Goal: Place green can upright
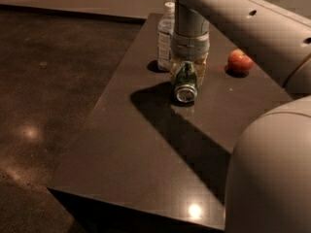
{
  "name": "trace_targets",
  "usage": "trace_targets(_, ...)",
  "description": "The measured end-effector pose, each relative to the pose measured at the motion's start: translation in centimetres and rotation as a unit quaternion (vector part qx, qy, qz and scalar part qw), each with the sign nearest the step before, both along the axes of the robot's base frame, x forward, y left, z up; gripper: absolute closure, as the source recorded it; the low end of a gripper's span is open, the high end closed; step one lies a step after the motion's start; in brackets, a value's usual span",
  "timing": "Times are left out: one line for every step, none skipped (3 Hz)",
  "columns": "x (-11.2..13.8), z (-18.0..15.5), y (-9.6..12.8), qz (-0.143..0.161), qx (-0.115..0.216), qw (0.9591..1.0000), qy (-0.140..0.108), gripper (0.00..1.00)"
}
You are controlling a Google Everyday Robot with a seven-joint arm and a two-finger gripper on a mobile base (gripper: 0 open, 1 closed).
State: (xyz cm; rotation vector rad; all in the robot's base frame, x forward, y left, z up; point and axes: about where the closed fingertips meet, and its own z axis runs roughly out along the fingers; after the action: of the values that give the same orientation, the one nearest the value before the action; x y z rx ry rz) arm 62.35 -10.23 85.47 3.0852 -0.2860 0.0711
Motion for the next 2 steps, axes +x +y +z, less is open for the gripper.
trace_targets(-0.4, 1.8, -0.1, 0.003, 0.028, 0.9993, -0.025, 0.9)
trace_targets(-1.1, 4.2, -0.9, 0.014, 0.076, 0.9947, -0.068, 1.0)
